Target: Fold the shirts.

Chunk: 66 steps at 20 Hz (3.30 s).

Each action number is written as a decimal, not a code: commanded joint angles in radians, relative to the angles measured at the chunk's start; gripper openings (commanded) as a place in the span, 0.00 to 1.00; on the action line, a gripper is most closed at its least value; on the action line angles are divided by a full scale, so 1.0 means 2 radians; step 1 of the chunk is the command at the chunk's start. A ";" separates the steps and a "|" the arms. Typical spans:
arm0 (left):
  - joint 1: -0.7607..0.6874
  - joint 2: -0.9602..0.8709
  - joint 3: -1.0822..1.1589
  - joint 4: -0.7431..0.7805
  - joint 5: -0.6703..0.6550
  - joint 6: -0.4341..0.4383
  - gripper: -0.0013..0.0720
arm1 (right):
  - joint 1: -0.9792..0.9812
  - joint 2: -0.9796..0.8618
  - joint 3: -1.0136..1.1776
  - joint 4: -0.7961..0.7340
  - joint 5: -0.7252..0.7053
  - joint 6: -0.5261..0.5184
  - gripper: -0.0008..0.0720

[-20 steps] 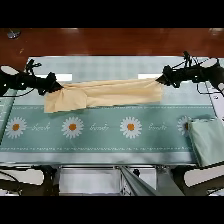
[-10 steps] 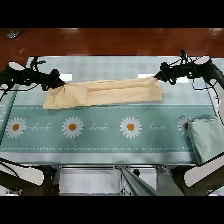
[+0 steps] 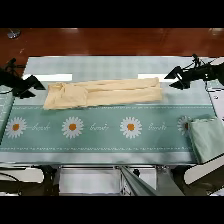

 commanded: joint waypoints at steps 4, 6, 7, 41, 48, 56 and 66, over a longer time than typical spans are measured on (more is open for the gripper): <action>-0.011 0.231 -0.244 -0.112 0.190 0.060 0.97 | 0.027 -0.033 -0.008 -0.008 0.027 -0.006 0.87; -0.049 0.275 -0.281 -0.140 0.185 0.064 0.97 | 0.045 -0.043 -0.007 0.012 0.024 -0.013 0.87; -0.073 0.285 -0.286 -0.146 0.177 0.065 0.97 | 0.055 -0.047 -0.005 0.013 0.026 -0.012 0.87; -0.636 -0.224 0.208 -0.202 0.099 -0.006 0.06 | 0.066 0.556 -0.278 -0.107 0.087 0.031 0.05; -0.416 -0.104 0.208 -0.151 0.029 -0.011 0.05 | 0.075 0.551 -0.276 -0.069 0.066 0.032 0.05; -0.196 0.219 -0.121 -0.068 0.097 0.004 0.06 | 0.253 0.386 -0.177 -0.069 -0.005 0.054 0.05; -0.178 0.515 -0.466 -0.167 0.144 0.002 0.06 | 0.434 0.031 0.116 -0.065 -0.028 0.091 0.05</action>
